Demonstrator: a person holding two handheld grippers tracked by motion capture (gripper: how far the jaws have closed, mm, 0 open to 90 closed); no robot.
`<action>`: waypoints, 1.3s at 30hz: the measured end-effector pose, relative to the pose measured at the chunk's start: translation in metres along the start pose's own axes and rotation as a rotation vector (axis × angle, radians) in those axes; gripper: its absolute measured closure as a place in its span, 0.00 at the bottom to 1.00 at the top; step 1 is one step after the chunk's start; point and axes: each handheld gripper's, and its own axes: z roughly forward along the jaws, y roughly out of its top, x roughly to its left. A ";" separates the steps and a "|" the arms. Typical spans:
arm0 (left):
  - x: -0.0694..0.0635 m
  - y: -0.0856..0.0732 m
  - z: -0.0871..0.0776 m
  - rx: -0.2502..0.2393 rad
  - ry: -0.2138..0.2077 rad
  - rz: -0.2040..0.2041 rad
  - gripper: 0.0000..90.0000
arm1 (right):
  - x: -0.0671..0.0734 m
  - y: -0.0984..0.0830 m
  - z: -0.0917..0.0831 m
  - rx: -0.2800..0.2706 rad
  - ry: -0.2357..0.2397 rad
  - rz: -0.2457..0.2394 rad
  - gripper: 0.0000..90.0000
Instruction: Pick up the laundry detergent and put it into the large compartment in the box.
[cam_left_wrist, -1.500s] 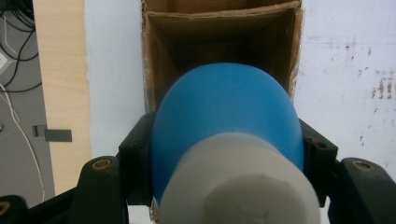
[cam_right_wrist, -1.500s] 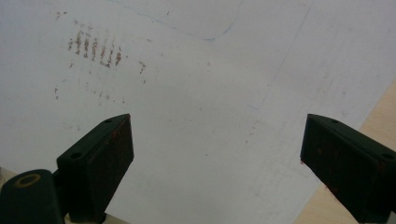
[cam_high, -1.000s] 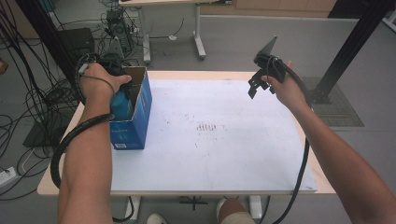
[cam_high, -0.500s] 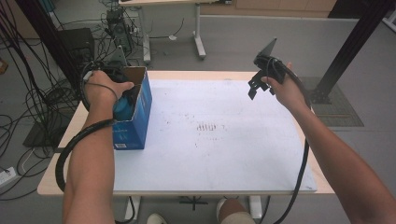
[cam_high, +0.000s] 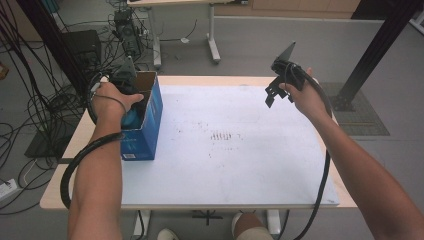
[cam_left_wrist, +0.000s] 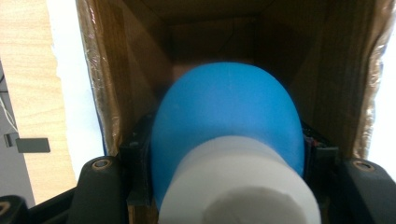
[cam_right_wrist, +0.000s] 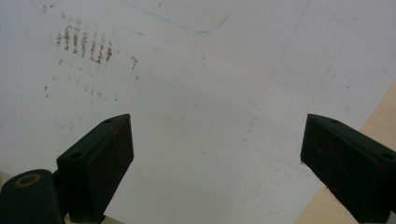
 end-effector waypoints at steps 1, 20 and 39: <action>0.000 0.000 0.001 0.004 0.000 0.002 0.42 | 0.000 0.000 0.000 0.000 0.000 0.000 0.10; -0.002 -0.001 0.005 0.001 0.007 0.012 0.42 | -0.001 0.000 0.004 0.006 0.005 0.000 0.10; -0.008 -0.004 0.005 -0.004 0.019 0.012 0.42 | -0.004 -0.001 0.003 0.002 0.016 0.005 0.10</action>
